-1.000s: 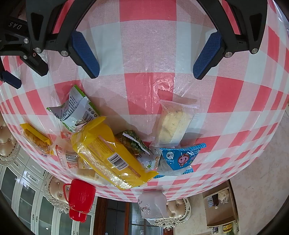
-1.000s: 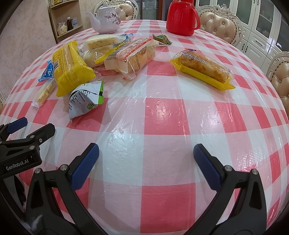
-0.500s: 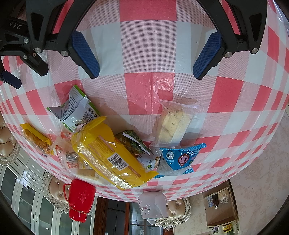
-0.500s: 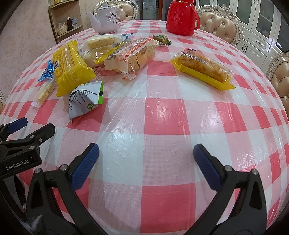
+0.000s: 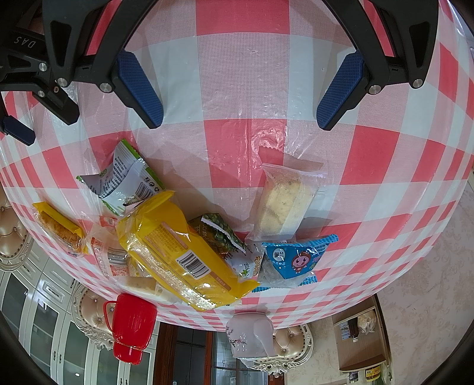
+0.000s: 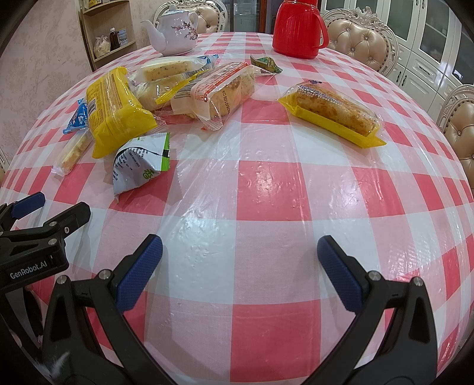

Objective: Organize snacks
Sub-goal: 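Move both grippers open toward the pile of packaged snacks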

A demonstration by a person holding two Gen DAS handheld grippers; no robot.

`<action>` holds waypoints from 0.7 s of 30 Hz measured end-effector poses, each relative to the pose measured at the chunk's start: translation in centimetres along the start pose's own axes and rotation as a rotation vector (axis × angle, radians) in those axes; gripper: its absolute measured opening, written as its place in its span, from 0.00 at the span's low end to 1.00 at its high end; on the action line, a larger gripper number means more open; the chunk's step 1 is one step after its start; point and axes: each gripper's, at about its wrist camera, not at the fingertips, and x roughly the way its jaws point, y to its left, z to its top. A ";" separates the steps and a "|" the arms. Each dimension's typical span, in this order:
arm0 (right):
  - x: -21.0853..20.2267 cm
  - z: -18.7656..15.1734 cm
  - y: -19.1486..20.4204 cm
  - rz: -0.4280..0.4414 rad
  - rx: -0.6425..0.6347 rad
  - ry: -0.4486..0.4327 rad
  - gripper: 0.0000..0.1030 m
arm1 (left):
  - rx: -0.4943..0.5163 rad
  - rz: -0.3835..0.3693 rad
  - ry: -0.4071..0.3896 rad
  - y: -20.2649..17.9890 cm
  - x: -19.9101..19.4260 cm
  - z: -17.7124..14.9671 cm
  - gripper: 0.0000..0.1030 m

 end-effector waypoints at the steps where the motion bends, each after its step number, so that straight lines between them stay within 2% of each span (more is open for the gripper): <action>1: 0.0 0.0 0.0 0.000 0.000 0.000 1.00 | 0.001 -0.001 0.000 0.0 0.0 0.0 1.00; 6: 0.0 0.0 0.0 -0.001 -0.003 0.002 1.00 | 0.040 -0.027 0.036 0.1 0.1 0.2 1.00; 7: 0.0 0.1 0.0 -0.001 -0.008 0.011 1.00 | 0.070 -0.046 0.058 0.1 0.1 0.3 1.00; 11: 0.4 0.7 0.0 0.036 -0.050 0.023 1.00 | 0.111 -0.107 0.061 0.7 -0.3 0.3 1.00; 14: 0.6 0.8 0.4 0.074 -0.084 0.029 1.00 | 0.032 -0.202 0.040 3.1 -1.4 -0.6 1.00; 15: 0.5 0.8 0.9 0.101 -0.084 0.024 1.00 | -0.023 -0.223 0.033 4.5 -1.7 -0.8 1.00; 18: 0.7 1.7 2.7 0.196 -0.104 0.012 1.00 | -0.116 -0.237 0.006 7.3 -2.4 -0.9 1.00; 21: 1.2 3.0 5.6 0.196 -0.170 -0.022 1.00 | -0.166 -0.228 -0.021 9.0 -3.0 -0.3 1.00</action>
